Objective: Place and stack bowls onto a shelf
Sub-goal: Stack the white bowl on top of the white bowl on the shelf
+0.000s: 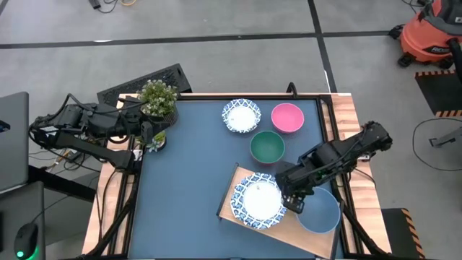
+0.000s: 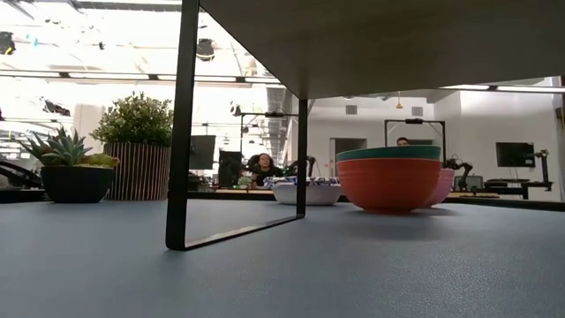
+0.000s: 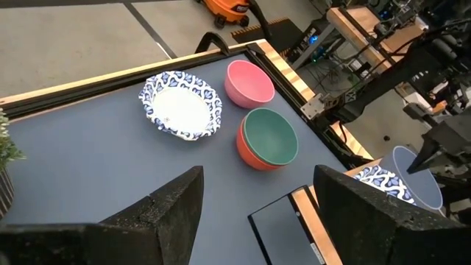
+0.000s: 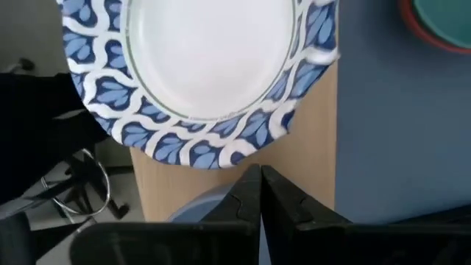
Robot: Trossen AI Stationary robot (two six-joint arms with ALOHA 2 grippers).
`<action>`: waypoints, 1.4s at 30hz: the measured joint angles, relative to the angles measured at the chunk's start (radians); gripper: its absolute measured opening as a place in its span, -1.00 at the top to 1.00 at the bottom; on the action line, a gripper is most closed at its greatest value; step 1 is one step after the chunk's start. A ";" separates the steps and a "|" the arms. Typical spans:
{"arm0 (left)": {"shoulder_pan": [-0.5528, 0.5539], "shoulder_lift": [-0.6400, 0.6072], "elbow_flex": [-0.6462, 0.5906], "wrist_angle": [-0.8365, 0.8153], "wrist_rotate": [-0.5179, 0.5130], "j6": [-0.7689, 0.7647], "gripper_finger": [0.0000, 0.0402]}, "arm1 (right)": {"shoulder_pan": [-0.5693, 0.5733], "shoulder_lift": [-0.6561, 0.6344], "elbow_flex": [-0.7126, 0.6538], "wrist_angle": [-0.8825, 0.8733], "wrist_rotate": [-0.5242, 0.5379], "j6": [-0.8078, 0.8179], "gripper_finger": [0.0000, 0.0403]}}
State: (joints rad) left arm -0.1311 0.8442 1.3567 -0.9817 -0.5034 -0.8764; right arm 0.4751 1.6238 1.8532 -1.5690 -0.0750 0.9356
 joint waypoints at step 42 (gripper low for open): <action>0.000 0.034 0.000 0.000 0.001 -0.008 -0.21 | 0.021 0.018 -0.092 0.100 0.062 -0.042 0.87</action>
State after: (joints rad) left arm -0.1312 0.8780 1.3567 -0.9817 -0.5026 -0.8845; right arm 0.4961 1.6416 1.7609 -1.4694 -0.0131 0.8936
